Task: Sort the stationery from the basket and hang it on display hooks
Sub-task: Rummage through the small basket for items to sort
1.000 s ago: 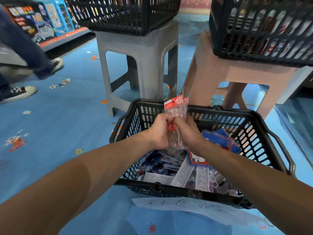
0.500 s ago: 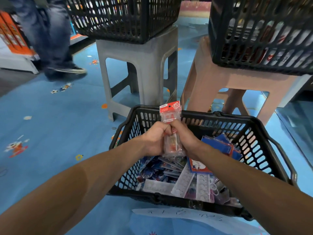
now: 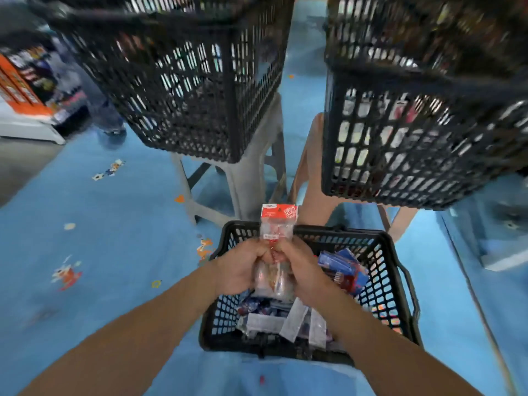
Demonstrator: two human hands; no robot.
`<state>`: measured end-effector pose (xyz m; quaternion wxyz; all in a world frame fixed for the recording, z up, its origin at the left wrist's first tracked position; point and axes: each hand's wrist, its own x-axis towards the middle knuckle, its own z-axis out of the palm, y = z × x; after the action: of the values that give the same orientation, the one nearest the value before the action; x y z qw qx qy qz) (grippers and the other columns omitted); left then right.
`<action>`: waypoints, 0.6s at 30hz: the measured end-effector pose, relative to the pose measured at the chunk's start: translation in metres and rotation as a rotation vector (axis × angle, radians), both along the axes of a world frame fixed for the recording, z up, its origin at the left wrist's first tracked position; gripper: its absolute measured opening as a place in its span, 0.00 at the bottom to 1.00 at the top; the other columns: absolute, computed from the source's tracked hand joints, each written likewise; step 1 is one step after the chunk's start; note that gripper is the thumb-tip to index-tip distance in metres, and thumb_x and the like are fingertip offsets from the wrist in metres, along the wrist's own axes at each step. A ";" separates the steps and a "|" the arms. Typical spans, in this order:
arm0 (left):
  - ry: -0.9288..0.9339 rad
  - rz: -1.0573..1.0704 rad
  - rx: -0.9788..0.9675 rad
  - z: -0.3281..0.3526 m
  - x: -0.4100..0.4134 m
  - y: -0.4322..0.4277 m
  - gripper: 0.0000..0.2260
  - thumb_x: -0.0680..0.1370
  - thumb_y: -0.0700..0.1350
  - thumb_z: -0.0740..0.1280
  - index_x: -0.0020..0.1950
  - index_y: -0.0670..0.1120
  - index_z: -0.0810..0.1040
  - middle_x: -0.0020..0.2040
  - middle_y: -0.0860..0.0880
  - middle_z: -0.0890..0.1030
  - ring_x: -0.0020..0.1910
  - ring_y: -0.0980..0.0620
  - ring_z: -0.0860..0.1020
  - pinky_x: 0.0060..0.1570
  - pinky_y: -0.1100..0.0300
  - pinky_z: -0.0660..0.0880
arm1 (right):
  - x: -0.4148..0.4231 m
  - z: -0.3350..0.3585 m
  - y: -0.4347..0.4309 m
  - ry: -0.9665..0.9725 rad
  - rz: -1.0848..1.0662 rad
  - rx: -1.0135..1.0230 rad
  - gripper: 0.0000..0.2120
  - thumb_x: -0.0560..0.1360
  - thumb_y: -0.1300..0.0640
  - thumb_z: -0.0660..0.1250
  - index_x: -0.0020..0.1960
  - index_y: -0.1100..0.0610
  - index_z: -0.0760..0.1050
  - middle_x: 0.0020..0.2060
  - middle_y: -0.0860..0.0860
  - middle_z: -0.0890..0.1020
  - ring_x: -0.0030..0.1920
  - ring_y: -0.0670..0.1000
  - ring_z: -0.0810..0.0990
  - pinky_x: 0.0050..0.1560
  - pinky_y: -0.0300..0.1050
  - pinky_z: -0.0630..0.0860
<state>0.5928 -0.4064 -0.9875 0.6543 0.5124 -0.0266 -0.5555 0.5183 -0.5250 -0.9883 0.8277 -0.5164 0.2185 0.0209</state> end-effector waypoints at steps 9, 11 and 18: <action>0.003 -0.259 0.175 0.223 -0.021 -0.001 0.21 0.63 0.33 0.65 0.57 0.40 0.77 0.51 0.38 0.76 0.50 0.41 0.76 0.48 0.55 0.76 | -0.053 0.240 -0.020 0.087 0.156 -0.145 0.14 0.71 0.59 0.74 0.57 0.54 0.80 0.45 0.51 0.87 0.45 0.47 0.85 0.38 0.37 0.78; 0.017 -0.289 0.168 0.269 -0.025 -0.005 0.16 0.63 0.34 0.64 0.50 0.39 0.76 0.48 0.39 0.77 0.46 0.45 0.77 0.48 0.55 0.74 | -0.059 0.284 -0.027 0.108 0.182 -0.137 0.10 0.76 0.64 0.71 0.56 0.56 0.80 0.47 0.54 0.87 0.47 0.50 0.85 0.41 0.39 0.79; -0.058 -0.464 0.200 0.396 -0.007 -0.028 0.10 0.77 0.30 0.60 0.53 0.43 0.73 0.49 0.46 0.78 0.50 0.50 0.77 0.62 0.49 0.74 | -0.061 0.397 -0.054 0.177 0.156 -0.098 0.27 0.71 0.56 0.78 0.67 0.56 0.75 0.57 0.60 0.84 0.55 0.61 0.83 0.64 0.68 0.75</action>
<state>0.5856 -0.4345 -0.5913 0.4543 0.5704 -0.1074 -0.6758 0.4577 -0.5792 -0.5915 0.7748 -0.5680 0.2504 0.1199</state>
